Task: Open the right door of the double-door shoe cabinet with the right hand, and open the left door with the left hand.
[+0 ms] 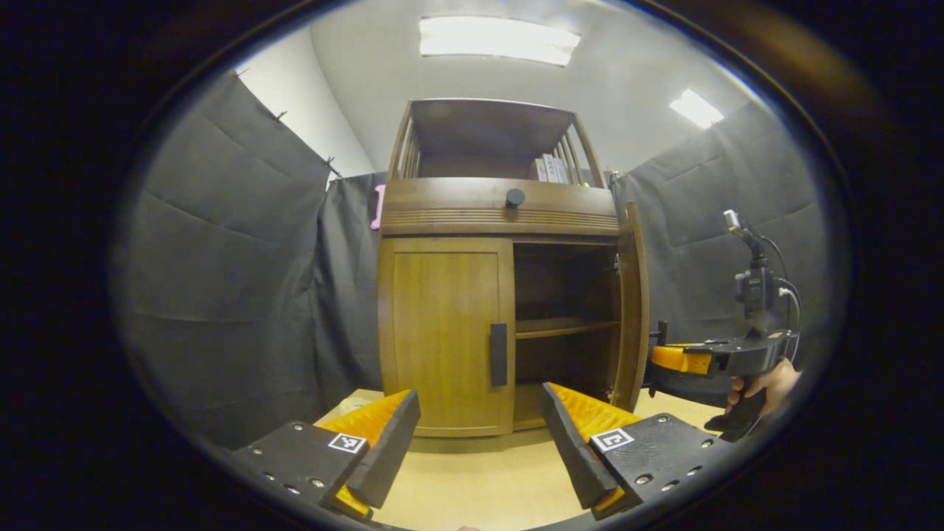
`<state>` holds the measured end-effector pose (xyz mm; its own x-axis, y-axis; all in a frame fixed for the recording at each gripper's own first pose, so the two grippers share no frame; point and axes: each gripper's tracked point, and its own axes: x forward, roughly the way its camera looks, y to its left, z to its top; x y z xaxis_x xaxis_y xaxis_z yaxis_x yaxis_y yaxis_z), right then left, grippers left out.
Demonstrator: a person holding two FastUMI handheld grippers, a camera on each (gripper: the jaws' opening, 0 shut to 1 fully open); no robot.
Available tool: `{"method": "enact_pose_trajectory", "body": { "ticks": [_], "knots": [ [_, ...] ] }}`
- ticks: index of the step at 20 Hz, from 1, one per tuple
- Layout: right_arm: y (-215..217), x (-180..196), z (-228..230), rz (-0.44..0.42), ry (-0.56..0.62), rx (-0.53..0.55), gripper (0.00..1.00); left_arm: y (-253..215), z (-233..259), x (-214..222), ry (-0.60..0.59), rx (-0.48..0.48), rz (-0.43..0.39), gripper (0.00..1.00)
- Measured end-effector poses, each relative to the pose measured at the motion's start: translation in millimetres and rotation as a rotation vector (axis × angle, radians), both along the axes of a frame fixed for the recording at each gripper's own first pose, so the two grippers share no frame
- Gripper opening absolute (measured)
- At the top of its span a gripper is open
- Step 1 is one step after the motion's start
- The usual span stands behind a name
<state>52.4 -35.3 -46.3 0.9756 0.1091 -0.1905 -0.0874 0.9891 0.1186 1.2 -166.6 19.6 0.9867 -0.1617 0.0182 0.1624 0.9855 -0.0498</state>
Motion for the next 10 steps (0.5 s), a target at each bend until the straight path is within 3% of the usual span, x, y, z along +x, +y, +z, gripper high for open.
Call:
{"method": "enact_pose_trajectory", "body": {
  "ticks": [2,3,6,7,10],
  "knots": [
    [-23.1,-1.1,0.5,-0.058,0.006,-0.018,0.18,-5.8,0.5,-0.5,-0.001,-0.004,-0.011,1.0],
    [-33.2,0.3,1.7,-0.085,0.008,-0.02,0.18,-8.1,1.6,0.4,-0.005,-0.004,-0.014,0.94],
    [-62.2,-1.3,5.1,-0.147,0.01,-0.017,0.16,-13.9,0.4,0.1,-0.001,-0.009,-0.025,0.94],
    [-68.4,-2.0,7.4,-0.159,0.006,-0.013,0.08,-18.8,-0.9,2.5,0.002,-0.012,-0.03,0.94],
    [-89.5,-7.3,12.6,-0.194,-0.016,-0.021,0.11,-24.1,-1.8,1.8,0.013,-0.011,-0.043,0.94]
  ]
}}
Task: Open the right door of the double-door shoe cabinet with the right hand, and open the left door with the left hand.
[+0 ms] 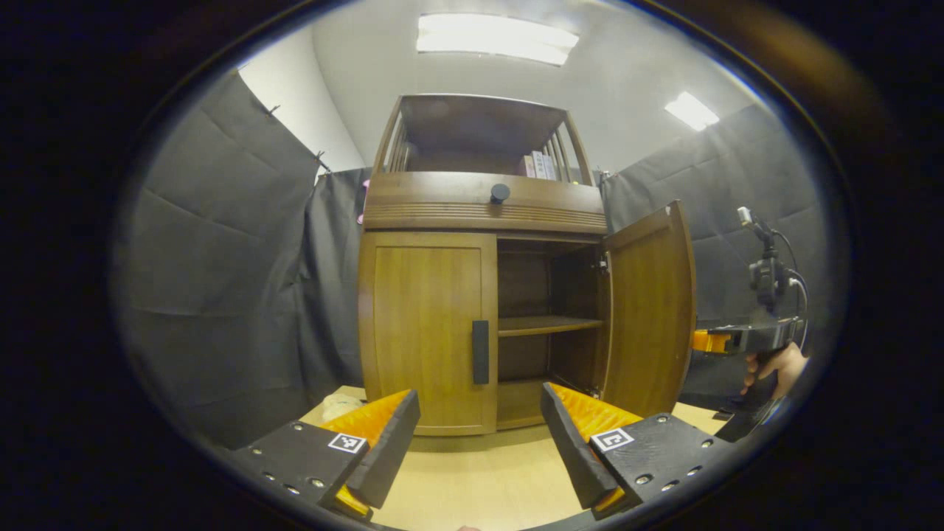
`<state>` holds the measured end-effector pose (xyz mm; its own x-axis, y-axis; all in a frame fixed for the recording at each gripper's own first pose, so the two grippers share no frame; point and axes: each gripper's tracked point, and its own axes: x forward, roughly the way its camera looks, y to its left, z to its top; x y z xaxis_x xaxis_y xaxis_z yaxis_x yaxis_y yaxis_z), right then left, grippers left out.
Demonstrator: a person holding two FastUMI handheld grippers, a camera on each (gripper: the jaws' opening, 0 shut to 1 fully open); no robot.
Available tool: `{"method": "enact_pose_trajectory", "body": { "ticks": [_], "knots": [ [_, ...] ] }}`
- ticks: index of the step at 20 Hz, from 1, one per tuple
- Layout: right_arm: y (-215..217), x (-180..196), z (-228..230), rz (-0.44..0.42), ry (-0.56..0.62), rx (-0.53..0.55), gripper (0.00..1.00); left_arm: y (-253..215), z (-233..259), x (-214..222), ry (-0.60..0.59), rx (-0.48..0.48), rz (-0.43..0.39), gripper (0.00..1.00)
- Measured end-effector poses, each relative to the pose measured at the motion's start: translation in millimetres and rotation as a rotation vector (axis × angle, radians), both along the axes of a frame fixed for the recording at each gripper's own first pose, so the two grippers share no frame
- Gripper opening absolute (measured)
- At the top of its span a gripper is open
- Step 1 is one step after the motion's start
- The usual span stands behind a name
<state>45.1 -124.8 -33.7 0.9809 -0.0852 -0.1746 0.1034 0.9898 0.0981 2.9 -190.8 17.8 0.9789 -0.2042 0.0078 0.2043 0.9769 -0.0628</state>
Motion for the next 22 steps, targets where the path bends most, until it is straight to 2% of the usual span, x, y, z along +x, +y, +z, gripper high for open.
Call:
{"method": "enact_pose_trajectory", "body": {
  "ticks": [1,2,3,4,5,6,7,9,10,11,12,13,14,15,16,17,18,20,21,22],
  "knots": [
    [-6.0,-2.7,0.0,-0.008,0.001,-0.007,0.03,-1.1,-0.9,2.3,0.002,-0.001,-0.005,0.94],
    [-10.2,-4.5,0.2,-0.013,0.0,-0.013,0.11,-1.8,-1.5,5.5,0.005,-0.002,-0.01,0.94],
    [-15.2,-6.2,0.1,-0.023,0.0,-0.02,0.03,-3.6,-3.1,10.9,0.008,-0.004,-0.014,0.94],
    [-20.8,-9.1,-0.4,-0.037,-0.001,-0.029,0.03,-5.3,-3.0,16.2,0.011,-0.005,-0.019,0.94],
    [-26.5,-11.3,-1.4,-0.054,-0.001,-0.039,0.03,-8.5,-2.9,25.1,0.014,-0.006,-0.024,1.0],
    [-33.9,-13.9,-3.6,-0.074,0.001,-0.05,0.11,-11.3,-1.6,31.3,0.016,-0.006,-0.029,1.0],
    [-40.0,-17.1,-4.7,-0.092,0.004,-0.061,0.12,-14.6,0.7,37.8,0.017,-0.004,-0.033,0.94],
    [-52.7,-22.0,-6.6,-0.124,0.004,-0.08,0.14,-19.4,3.9,50.4,0.017,0.003,-0.038,0.94],
    [-59.5,-22.3,-6.6,-0.142,0.004,-0.083,0.15,-20.6,5.2,57.3,0.018,0.005,-0.04,1.0],
    [-66.3,-23.2,-6.9,-0.158,0.006,-0.078,0.15,-23.4,4.9,62.9,0.017,0.005,-0.043,1.0],
    [-68.2,-24.6,-6.1,-0.154,0.006,-0.061,0.15,-25.7,5.7,69.8,0.015,0.006,-0.044,0.94],
    [-64.7,-25.6,-5.9,-0.138,0.007,-0.044,0.12,-28.3,4.7,76.2,0.012,0.007,-0.045,0.94],
    [-66.0,-27.5,-9.2,-0.134,0.011,-0.051,0.23,-31.2,5.3,83.2,0.011,0.009,-0.046,0.94],
    [-67.6,-29.7,-8.2,-0.136,0.009,-0.073,0.19,-35.1,5.3,89.1,0.009,0.011,-0.047,0.94],
    [-65.3,-32.2,-3.2,-0.133,-0.001,-0.092,0.28,-37.4,6.2,94.2,0.005,0.015,-0.047,1.0],
    [-63.1,-36.2,1.2,-0.135,-0.014,-0.111,0.27,-38.2,6.7,101.8,-0.002,0.02,-0.047,1.0],
    [-66.7,-40.4,5.6,-0.154,-0.03,-0.136,0.4,-39.7,7.8,112.5,-0.007,0.026,-0.044,0.94],
    [-62.2,-51.4,11.5,-0.142,-0.062,-0.131,0.68,-43.8,9.3,137.1,-0.012,0.034,-0.034,0.94],
    [-58.8,-55.6,14.8,-0.139,-0.072,-0.125,0.81,-43.2,8.5,146.6,-0.01,0.035,-0.026,1.0],
    [-57.6,-58.2,15.8,-0.134,-0.083,-0.126,0.95,-43.7,8.0,155.5,-0.008,0.036,-0.019,1.0]
  ]
}}
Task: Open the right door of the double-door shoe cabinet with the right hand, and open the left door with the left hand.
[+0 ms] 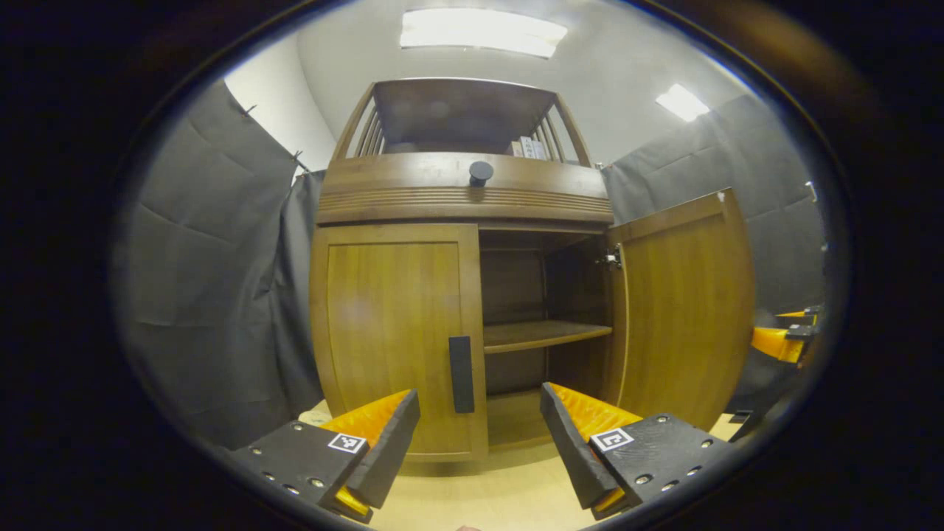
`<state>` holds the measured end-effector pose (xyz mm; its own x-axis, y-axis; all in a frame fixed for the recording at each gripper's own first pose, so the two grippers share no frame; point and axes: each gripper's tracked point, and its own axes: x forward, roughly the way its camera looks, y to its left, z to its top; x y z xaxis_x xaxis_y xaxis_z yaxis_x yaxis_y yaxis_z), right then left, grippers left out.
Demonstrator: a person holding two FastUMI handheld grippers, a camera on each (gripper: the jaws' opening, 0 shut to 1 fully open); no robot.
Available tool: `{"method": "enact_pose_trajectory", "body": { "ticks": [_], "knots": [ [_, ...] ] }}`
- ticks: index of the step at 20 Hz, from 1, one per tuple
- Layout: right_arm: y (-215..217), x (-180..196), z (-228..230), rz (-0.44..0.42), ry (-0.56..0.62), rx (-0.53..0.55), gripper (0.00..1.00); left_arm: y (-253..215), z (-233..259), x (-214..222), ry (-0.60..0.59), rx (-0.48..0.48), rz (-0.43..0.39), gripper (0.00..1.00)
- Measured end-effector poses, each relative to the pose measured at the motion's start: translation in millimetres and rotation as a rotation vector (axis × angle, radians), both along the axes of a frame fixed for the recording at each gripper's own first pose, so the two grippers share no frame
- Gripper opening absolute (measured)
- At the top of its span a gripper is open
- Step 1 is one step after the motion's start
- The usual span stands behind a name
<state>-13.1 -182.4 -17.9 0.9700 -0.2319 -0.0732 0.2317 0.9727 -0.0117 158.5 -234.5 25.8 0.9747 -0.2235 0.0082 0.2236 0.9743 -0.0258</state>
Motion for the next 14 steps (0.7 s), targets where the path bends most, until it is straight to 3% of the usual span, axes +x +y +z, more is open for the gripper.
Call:
{"method": "enact_pose_trajectory", "body": {
  "ticks": [1,3,14],
  "knots": [
    [2.7,-3.3,2.5,0.007,-0.008,-0.009,0.95,-0.4,-1.7,10.3,0.003,0.002,0.003,0.94],
    [8.8,-6.8,5.7,0.021,-0.015,-0.032,0.95,-1.4,-2.2,31.0,0.0,0.011,0.015,1.0],
    [18.5,-0.2,-15.2,0.06,0.048,-0.005,0.95,-3.7,-22.9,135.2,-0.001,0.012,0.076,1.0]
  ]
}}
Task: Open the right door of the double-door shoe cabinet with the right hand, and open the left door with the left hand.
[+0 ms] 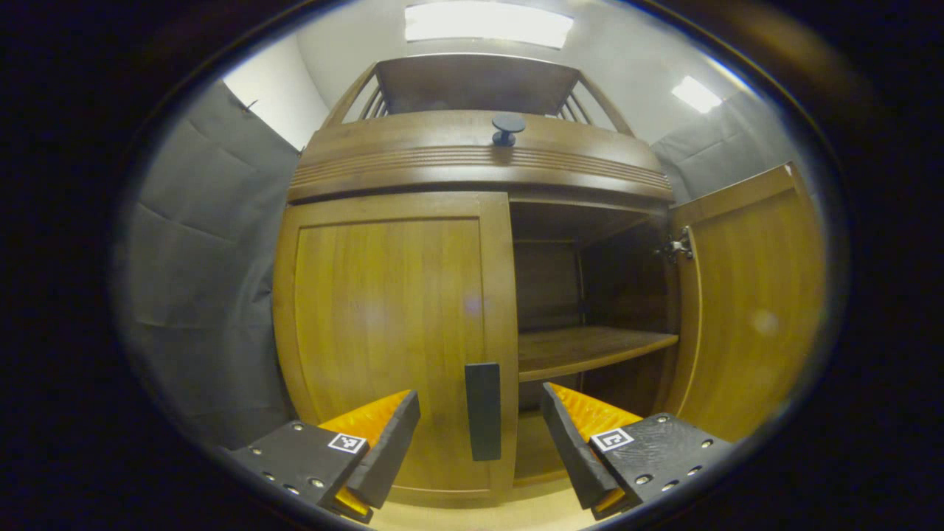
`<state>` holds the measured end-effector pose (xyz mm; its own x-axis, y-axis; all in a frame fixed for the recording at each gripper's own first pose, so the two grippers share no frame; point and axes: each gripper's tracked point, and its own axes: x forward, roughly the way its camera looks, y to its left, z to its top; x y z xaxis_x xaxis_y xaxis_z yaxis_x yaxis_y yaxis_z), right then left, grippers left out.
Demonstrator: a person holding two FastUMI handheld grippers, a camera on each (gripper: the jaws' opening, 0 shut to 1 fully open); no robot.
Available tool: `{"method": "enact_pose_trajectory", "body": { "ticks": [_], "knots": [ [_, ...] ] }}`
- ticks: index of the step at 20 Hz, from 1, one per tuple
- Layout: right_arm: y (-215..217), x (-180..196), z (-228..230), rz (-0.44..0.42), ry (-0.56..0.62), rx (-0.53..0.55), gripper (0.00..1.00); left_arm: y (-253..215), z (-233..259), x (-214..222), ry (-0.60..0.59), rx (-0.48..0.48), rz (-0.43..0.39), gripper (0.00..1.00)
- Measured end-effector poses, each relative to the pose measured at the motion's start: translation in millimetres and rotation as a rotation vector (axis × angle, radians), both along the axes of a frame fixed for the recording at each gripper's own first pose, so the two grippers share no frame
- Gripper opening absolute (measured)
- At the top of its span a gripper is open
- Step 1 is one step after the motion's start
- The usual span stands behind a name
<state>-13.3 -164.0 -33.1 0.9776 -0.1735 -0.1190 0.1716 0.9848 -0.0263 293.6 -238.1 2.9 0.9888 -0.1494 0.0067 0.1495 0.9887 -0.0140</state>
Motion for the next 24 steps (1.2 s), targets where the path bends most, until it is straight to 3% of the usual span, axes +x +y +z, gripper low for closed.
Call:
{"method": "enact_pose_trajectory", "body": {
  "ticks": [4,5,11,14,15,16,20,24],
  "knots": [
    [-3.3,3.9,-7.3,-0.006,0.019,0.016,0.95,-1.1,-22.4,26.8,0.044,-0.003,0.018,0.87],
    [-4.2,5.0,-9.5,-0.008,0.025,0.011,0.95,0.2,-26.8,30.2,0.052,-0.017,0.021,1.0],
    [-10.3,10.1,-16.9,-0.016,0.046,0.02,0.95,3.5,-43.3,44.1,0.103,-0.04,0.044,1.0],
    [-10.1,11.3,-22.3,-0.014,0.059,0.025,0.95,0.3,-48.2,48.9,0.103,-0.042,0.041,0.64],
    [-9.0,12.0,-23.2,-0.011,0.061,0.027,0.95,-1.5,-50.5,48.2,0.106,-0.04,0.029,0.7],
    [-7.8,12.6,-24.2,-0.008,0.064,0.029,0.95,-9.3,-49.3,48.0,0.104,-0.053,-0.018,0.58],
    [-0.3,15.7,-27.3,0.005,0.058,0.042,0.95,-11.4,-50.7,43.3,0.099,-0.055,-0.026,0.31],
    [13.4,17.9,-28.1,0.03,0.052,0.076,0.95,-10.5,-48.0,31.7,0.101,-0.062,-0.047,0.26]
  ]
}}
